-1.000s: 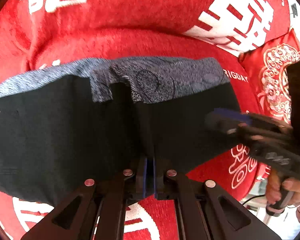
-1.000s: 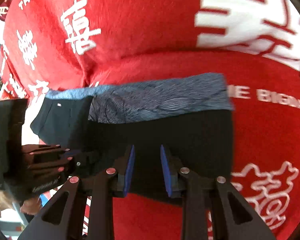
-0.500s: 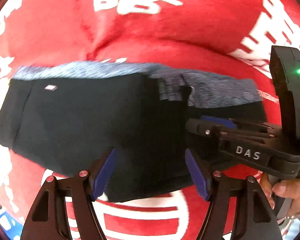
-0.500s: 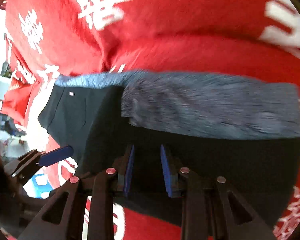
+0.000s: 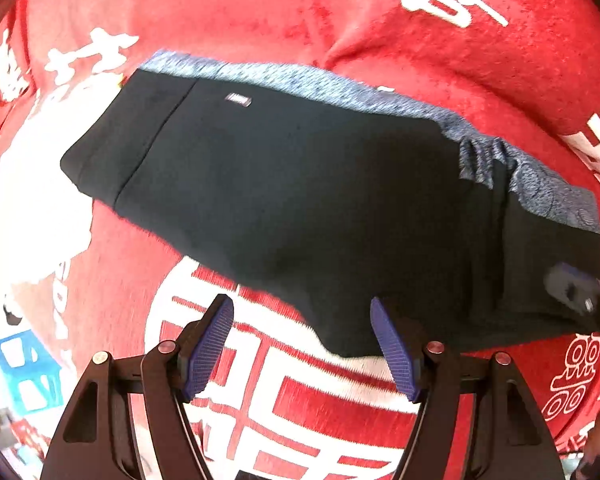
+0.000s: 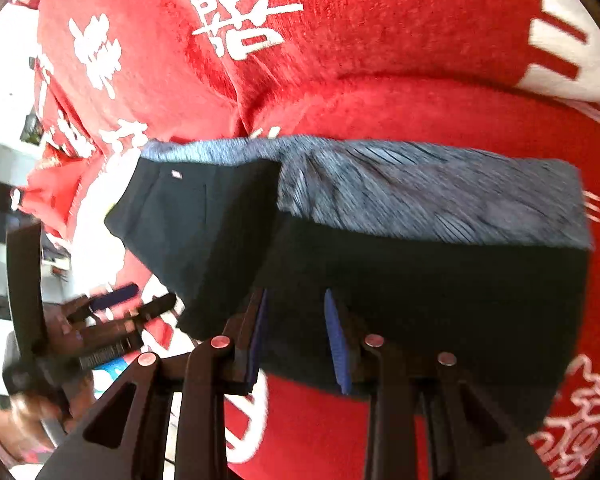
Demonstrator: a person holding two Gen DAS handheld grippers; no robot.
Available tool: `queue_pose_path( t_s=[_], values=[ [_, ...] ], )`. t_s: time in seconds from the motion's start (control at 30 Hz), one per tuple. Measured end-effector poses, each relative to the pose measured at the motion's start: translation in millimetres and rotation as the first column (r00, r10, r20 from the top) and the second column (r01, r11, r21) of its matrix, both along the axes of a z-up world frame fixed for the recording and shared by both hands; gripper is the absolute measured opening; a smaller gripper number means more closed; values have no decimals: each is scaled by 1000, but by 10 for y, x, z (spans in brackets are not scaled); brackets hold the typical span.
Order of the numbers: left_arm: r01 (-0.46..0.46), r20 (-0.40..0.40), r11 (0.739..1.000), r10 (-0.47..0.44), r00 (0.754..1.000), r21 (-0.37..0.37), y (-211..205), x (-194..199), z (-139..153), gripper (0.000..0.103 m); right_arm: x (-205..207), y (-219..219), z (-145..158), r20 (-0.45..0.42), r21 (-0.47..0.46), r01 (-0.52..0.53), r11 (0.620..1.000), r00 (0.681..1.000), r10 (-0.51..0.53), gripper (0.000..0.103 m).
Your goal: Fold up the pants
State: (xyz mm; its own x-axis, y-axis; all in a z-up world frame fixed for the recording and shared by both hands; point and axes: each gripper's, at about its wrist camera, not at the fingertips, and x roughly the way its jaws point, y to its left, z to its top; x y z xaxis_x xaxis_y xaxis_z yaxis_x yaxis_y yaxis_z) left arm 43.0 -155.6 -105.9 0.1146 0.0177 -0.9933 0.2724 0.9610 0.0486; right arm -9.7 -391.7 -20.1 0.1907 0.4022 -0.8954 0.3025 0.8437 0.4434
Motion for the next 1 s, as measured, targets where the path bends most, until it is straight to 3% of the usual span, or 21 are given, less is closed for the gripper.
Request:
queue_pose_path(
  t_s=[0.1, 0.17, 0.2, 0.3, 0.4, 0.43, 0.5, 0.53, 0.63, 0.7, 0.8, 1.0],
  values=[
    [-46, 0, 999, 46, 999, 9, 49, -99, 19, 71, -133, 85, 116, 0, -87, -82, 993, 997, 82, 33],
    [-67, 1, 998, 67, 998, 4, 58, -158, 43, 71, -135, 196, 160, 9, -161, -151, 975, 988, 155, 43],
    [-76, 5, 997, 76, 997, 0, 69, -173, 52, 71, -117, 273, 172, 13, -204, -187, 961, 981, 194, 55],
    [-91, 16, 996, 91, 996, -7, 132, -197, 49, 71, -64, 587, 170, 40, -351, -315, 882, 936, 350, 58],
    [-86, -6, 996, 86, 996, -5, 222, -176, -14, 71, -26, 882, -32, -26, -440, -427, 790, 885, 464, 57],
    [-76, -10, 997, 76, 997, -1, 252, -157, -22, 71, -5, 904, -86, -45, -451, -429, 782, 887, 460, 47],
    [-60, 2, 998, 60, 998, -8, 313, -104, -8, 71, 52, 867, -125, -35, -415, -384, 825, 913, 407, 21],
    [-51, 8, 999, 52, 999, -11, 360, -68, -1, 71, 85, 848, -112, -35, -418, -356, 836, 926, 377, 14],
    [-44, -3, 999, 44, 999, -21, 475, 44, 4, 71, 175, 831, -4, -22, -402, -293, 867, 950, 311, 13],
    [-40, -4, 999, 40, 999, -26, 537, 111, 13, 71, 226, 907, 8, -24, -399, -294, 869, 950, 310, 13],
    [-28, 3, 999, 28, 1000, -32, 618, 198, 3, 71, 259, 1076, -59, -58, -411, -336, 848, 937, 343, 13],
    [-50, -16, 998, 50, 999, -49, 817, 354, -109, 71, 217, 1329, -117, -130, -507, -399, 764, 912, 390, 19]
  ],
)
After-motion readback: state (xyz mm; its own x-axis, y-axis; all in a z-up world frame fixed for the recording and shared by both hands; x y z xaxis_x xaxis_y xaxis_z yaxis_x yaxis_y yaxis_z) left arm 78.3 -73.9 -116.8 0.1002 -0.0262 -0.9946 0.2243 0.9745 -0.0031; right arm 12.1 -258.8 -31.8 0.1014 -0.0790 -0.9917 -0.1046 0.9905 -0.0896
